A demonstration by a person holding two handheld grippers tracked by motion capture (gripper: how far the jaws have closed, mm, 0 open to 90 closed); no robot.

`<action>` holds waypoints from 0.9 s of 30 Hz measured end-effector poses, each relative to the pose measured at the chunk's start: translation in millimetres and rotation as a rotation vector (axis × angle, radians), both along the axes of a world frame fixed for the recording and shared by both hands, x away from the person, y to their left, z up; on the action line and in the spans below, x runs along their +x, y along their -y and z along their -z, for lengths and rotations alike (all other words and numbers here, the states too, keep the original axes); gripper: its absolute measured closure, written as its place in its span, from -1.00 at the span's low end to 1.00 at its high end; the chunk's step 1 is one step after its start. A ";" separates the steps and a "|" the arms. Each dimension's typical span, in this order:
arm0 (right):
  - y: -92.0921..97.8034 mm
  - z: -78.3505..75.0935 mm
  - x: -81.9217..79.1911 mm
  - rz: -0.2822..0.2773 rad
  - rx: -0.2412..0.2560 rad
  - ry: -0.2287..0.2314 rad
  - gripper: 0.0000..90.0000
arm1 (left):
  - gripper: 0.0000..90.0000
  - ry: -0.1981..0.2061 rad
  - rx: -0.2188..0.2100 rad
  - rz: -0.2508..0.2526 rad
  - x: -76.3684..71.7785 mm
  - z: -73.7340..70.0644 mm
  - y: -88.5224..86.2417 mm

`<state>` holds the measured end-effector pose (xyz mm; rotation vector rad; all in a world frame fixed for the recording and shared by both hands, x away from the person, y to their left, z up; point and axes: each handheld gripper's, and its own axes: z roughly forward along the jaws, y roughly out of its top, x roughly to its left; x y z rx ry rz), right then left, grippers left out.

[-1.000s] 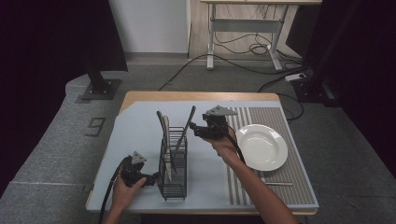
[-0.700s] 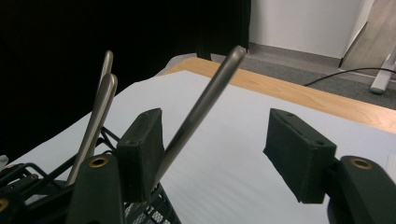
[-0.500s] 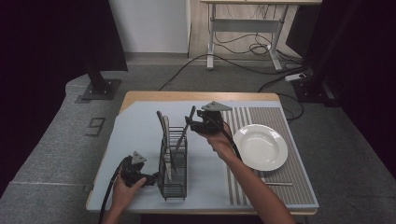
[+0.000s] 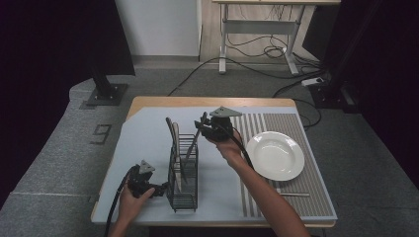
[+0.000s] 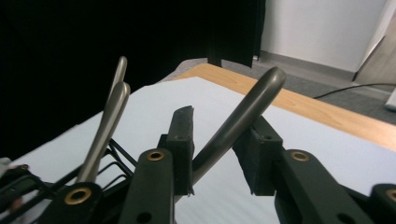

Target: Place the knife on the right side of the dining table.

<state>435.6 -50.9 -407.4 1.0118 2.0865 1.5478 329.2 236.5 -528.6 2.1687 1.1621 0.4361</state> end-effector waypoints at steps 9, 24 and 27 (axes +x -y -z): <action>7.0 -9.1 -4.3 -0.033 0.103 -0.033 0.68 | -0.98 -0.001 0.001 0.000 0.0 -0.1 -0.1; 10.1 -23.9 -18.5 -0.090 0.138 -0.019 0.79 | -0.98 -0.001 0.002 0.001 0.0 -0.1 -0.1; 11.5 -24.3 -20.3 -0.092 0.121 -0.006 0.78 | -0.98 -0.001 0.002 0.001 0.0 -0.1 -0.1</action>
